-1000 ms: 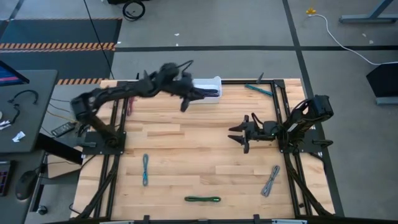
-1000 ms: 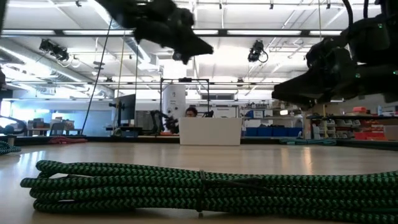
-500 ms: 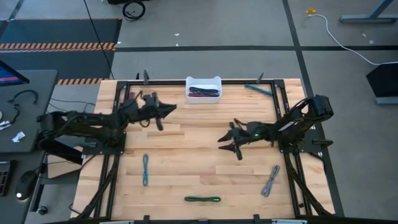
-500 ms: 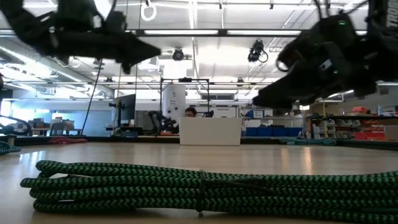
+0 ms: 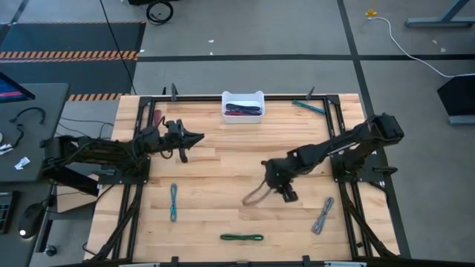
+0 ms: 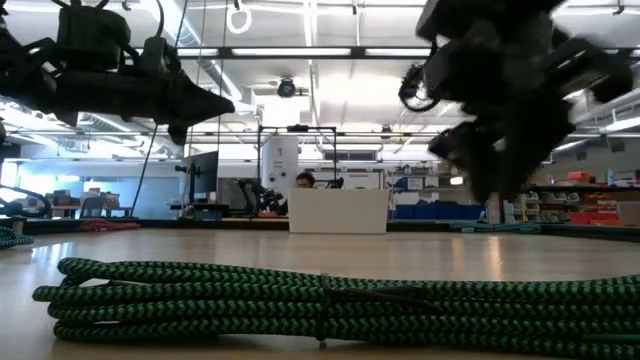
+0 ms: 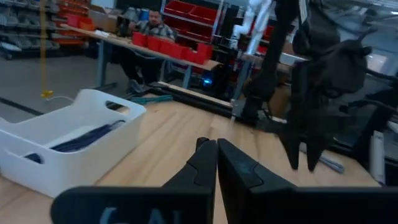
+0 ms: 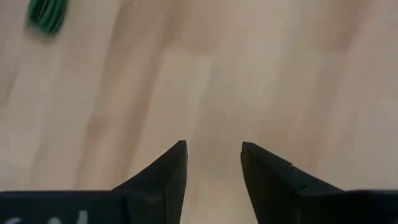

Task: Pick and place USB-C Cables
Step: Put the white charger cable into the white bin

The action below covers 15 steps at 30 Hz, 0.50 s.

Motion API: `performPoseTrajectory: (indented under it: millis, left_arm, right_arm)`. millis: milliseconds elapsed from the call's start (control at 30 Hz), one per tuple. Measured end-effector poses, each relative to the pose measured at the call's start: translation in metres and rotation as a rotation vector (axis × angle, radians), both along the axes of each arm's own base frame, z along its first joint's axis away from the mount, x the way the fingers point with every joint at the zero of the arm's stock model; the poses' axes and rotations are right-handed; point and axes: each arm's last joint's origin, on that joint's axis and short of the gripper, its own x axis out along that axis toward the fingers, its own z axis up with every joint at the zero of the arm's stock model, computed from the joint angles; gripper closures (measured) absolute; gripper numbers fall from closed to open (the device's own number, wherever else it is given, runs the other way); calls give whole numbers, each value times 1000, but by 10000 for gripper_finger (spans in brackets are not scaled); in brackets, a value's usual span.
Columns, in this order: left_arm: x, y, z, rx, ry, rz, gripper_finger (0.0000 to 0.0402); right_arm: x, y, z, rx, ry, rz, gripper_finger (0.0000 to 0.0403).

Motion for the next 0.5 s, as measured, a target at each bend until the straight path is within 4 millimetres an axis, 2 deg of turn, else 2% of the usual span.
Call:
performPoseTrajectory:
  millis: [100, 267, 367, 500]
  left_arm:
    - [2, -6, 0, 2, 0, -35, 378]
    - [4, -15, 0, 22, 4, -82, 384]
    - [5, -17, 1, 30, -3, -71, 389]
    - [5, -18, 3, 34, -21, -56, 387]
  right_arm:
    - [-11, 22, 9, 4, 124, 85, 249]
    - [-40, 63, 11, 86, 343, 74, 237]
    - [-60, 87, 11, 101, 458, 66, 216]
    - [-80, 111, 10, 77, 525, 52, 174]
